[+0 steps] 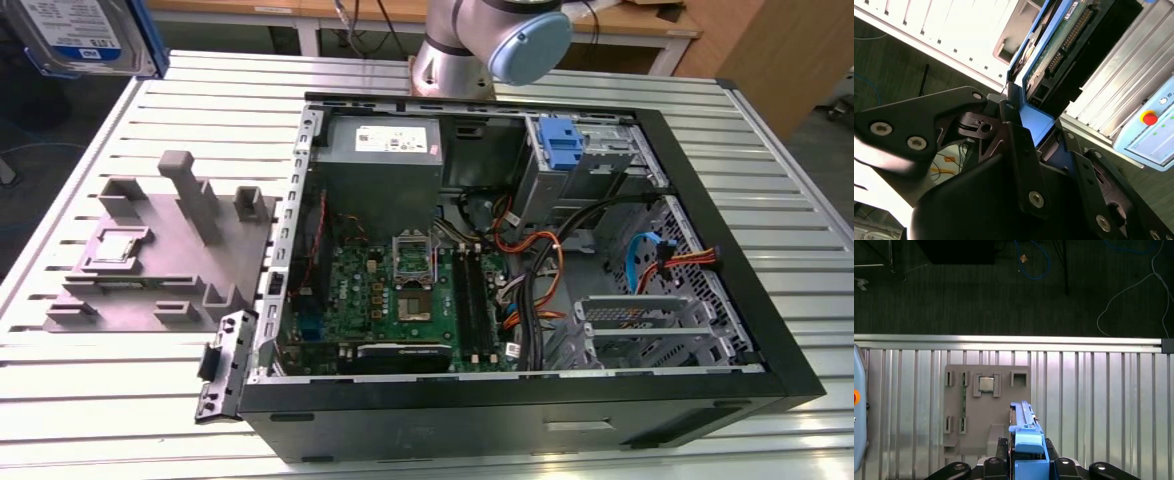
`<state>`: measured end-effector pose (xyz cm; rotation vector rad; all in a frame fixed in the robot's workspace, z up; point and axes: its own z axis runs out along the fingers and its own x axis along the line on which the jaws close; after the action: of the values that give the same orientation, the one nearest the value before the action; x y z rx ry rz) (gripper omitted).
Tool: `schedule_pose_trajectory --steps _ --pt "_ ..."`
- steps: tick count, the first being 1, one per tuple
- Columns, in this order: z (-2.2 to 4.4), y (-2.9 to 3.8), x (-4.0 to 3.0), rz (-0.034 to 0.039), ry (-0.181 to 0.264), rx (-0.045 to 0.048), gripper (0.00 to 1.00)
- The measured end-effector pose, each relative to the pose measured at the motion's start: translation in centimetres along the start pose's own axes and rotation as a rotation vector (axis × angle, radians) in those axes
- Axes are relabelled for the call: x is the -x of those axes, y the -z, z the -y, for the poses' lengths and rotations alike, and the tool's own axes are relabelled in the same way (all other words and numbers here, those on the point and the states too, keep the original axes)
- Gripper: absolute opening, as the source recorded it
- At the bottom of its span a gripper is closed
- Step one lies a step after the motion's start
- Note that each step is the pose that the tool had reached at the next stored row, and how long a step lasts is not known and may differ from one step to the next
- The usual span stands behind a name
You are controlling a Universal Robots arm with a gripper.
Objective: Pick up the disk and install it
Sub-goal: 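Pick up the disk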
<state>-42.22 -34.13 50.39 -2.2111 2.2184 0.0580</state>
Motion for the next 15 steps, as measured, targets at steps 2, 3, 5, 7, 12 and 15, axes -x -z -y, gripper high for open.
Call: schedule_pose_trajectory --steps 2,3,5,7,12,15 --pt "0.12 0.0 0.0 0.0 0.0 -0.0001 0.37" --pt "0.2 0.0 0.0 0.0 0.0 0.0 0.37" --pt "0.35 0.0 0.0 0.0 0.0 -0.0001 0.37" --pt "0.51 0.01 0.0 0.0 0.0 -0.0001 0.37" --pt "1.11 0.02 0.01 0.0 0.0 -0.0001 0.37" --pt "1.16 0.02 0.0 0.0 0.0 -0.0001 0.37"
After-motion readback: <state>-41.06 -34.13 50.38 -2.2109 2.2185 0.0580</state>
